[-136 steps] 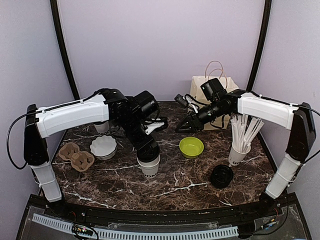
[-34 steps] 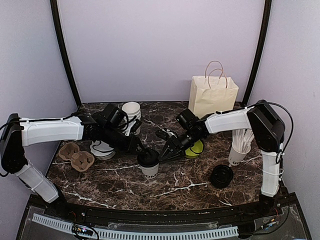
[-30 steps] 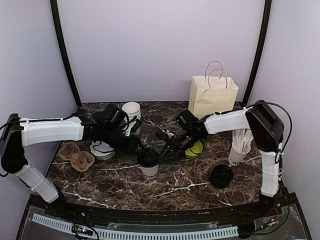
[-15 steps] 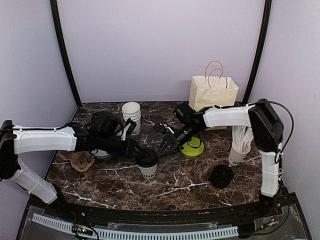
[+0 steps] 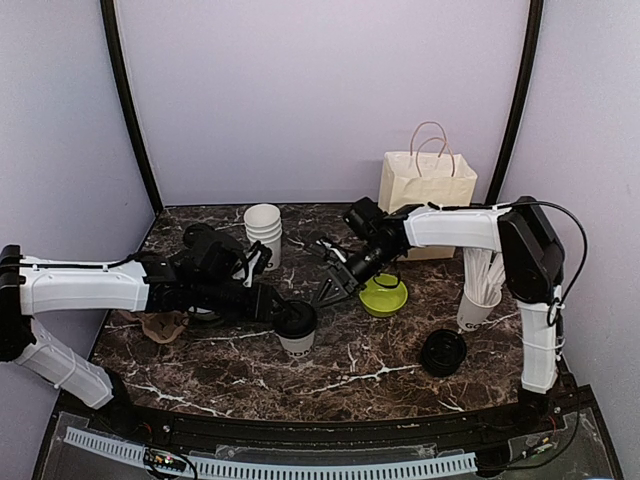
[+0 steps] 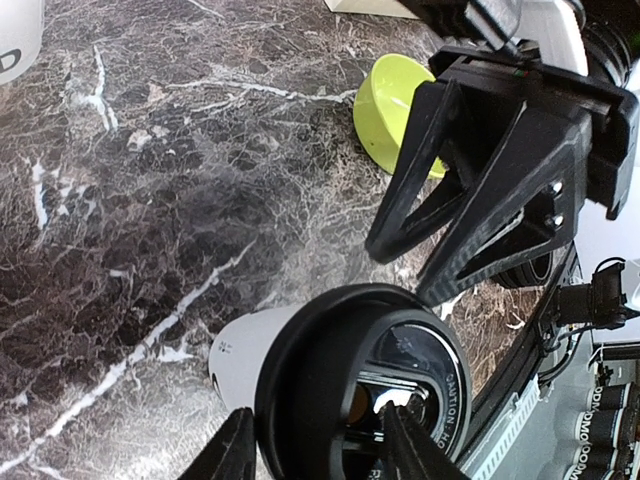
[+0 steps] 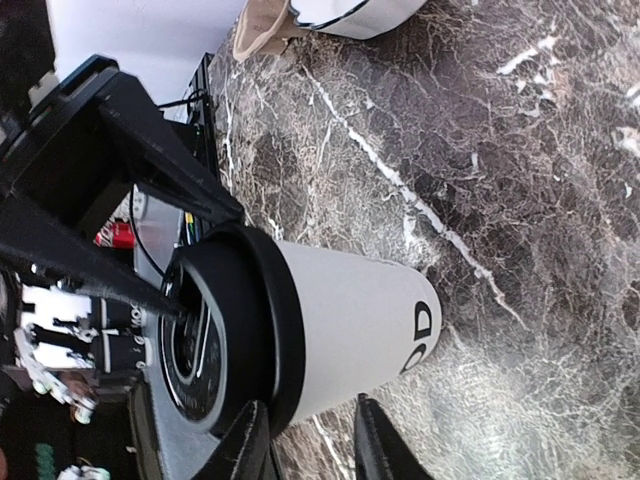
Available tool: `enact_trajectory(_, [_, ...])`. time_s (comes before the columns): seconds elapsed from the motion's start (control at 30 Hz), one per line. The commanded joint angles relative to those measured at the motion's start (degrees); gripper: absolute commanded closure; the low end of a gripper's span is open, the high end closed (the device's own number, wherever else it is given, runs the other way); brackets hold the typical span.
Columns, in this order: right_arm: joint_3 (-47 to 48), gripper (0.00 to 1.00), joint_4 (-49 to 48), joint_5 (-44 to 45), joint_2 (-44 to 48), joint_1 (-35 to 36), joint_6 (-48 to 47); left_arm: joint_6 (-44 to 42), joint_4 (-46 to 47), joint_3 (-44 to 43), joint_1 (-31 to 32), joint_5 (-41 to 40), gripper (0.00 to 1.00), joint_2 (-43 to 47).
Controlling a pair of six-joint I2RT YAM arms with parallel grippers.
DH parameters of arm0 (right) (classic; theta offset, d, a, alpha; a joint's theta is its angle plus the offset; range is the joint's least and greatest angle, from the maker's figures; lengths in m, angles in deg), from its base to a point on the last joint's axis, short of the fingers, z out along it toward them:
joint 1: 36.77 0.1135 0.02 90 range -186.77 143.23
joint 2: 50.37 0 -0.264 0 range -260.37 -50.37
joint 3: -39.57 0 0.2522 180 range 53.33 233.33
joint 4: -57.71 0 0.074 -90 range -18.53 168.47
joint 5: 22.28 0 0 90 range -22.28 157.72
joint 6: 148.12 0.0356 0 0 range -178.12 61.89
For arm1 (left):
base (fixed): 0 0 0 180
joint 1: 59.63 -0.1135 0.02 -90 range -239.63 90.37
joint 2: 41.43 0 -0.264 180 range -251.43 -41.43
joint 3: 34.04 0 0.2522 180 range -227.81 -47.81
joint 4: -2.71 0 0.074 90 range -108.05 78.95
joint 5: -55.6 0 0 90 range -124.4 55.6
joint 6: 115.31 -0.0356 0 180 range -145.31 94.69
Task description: Pack the takeout coffee
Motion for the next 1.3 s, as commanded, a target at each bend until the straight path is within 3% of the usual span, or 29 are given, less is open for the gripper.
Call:
enact_trajectory(0.0, [-2.8, 0.66, 1.1, 1.5, 6.4, -0.6, -2.3, 1.1, -7.4, -0.3, 0.8, -1.4, 0.55, 1.9])
enact_trajectory(0.13, [-9.6, 0.53, -1.8, -0.7, 10.0, -0.6, -0.5, 1.3, -8.5, -0.3, 0.9, -1.4, 0.55, 1.2])
enact_trajectory(0.17, [-14.4, 0.45, -6.6, -5.1, 10.6, -0.1, 3.2, 1.5, -8.5, 0.0, 0.8, -0.9, 0.56, 0.3])
enact_trajectory(0.2, [-15.3, 0.44, -7.9, -6.3, 10.2, 0.2, 4.5, 1.7, -8.2, 0.1, 0.8, -0.9, 0.56, 0.0])
enact_trajectory(0.77, [-12.0, 0.44, -16.5, -8.7, 3.7, 6.2, 16.2, 3.7, -5.9, 1.1, 0.9, -1.4, 0.57, -1.7])
enact_trajectory(0.9, [-11.4, 0.55, -17.7, -7.5, 2.2, 6.1, 18.8, 3.6, -5.6, 1.0, 0.9, -1.3, 0.57, -2.0])
enact_trajectory(1.03, [-12.2, 0.59, -20.6, -7.8, 0.7, 6.1, 22.4, 3.7, -5.7, 0.9, 0.8, -1.1, 0.57, -2.2])
enact_trajectory(1.27, [-13.4, 0.54, -24.0, -8.7, 0.1, 5.3, 25.8, 4.0, -6.1, 1.5, 1.0, -1.3, 0.57, -1.7])
